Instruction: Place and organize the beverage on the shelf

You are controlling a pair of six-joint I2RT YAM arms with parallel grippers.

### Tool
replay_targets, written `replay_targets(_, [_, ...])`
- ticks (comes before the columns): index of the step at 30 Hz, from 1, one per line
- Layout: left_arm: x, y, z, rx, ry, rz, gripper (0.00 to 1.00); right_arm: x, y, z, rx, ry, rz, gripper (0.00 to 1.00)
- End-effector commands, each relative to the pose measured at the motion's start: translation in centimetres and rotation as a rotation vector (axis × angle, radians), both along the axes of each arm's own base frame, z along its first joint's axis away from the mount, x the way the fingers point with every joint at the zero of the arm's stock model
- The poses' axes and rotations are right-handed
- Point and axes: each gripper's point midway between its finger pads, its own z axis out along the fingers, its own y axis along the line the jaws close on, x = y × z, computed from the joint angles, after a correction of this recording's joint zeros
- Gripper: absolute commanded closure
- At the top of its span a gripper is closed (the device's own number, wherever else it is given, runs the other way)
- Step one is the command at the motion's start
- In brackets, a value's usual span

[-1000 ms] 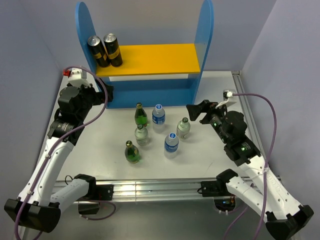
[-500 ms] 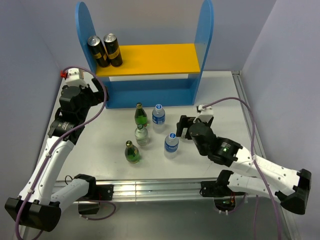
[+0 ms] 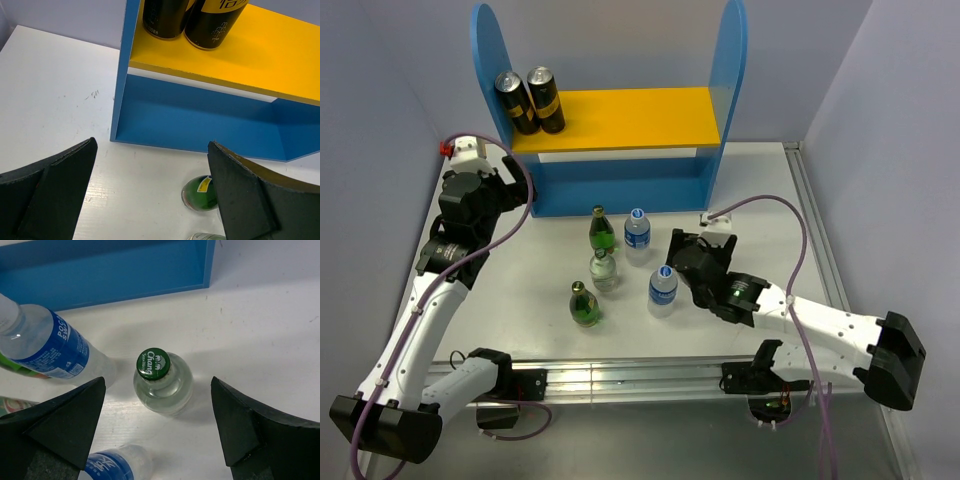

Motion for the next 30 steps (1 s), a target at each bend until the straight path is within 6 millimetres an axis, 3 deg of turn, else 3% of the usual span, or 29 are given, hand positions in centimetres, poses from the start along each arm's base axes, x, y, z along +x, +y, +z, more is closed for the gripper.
replay_targets(1, [0.1,0.4,1.3,0.006,-0.035,0.015,0.01,1.2,0.4,0.1,0.044,-0.050,-0.059,0.08])
replay_targets(9, [0.0,0.6,1.4,0.008,-0.041,0.021,0.01,2.8,0.2,-2.2,0.015,-0.034,-0.121,0.18])
replay_targets(12, [-0.1,0.6,1.5,0.008,-0.043,0.023,0.01,3.2,-0.2,-2.7,-0.001,-0.029,-0.143,0.37])
replay_targets(13, [-0.1,0.6,1.6,0.008,-0.046,0.024,0.01,3.3,-0.2,-2.9,-0.006,-0.027,-0.149,0.53])
replay_targets(15, [-0.2,0.7,1.6,0.008,-0.047,0.027,0.01,3.4,-0.1,-3.2,-0.006,-0.021,-0.140,0.68])
replay_targets(16, [-0.2,0.7,1.6,0.008,-0.046,0.027,0.01,3.6,-0.1,-3.3,-0.008,-0.016,-0.137,0.83])
replay_targets(18, [-0.2,0.7,1.6,0.010,-0.046,0.027,0.01,3.7,-0.2,-3.3,-0.011,-0.014,-0.144,0.96])
replay_targets(20, [-0.2,0.7,1.6,0.008,-0.046,0.027,0.01,3.8,0.0,-2.8,-0.016,-0.012,-0.140,1.00])
replay_targets(23, [-0.2,0.7,1.5,0.009,-0.043,0.029,0.01,4.0,0.1,-0.3,-0.011,-0.027,-0.142,1.00])
replay_targets(27, [-0.2,0.9,1.6,0.012,-0.043,0.036,0.01,4.4,-0.2,5.6,0.012,-0.097,-0.150,1.00])
replay_targets(28, [-0.2,0.9,1.5,0.014,-0.040,0.036,0.01,4.6,-0.3,8.0,0.016,-0.129,-0.157,1.00])
replay_targets(30, [-0.2,0.9,1.5,0.015,-0.040,0.039,0.01,4.7,-0.5,10.2,0.010,-0.156,-0.157,1.00])
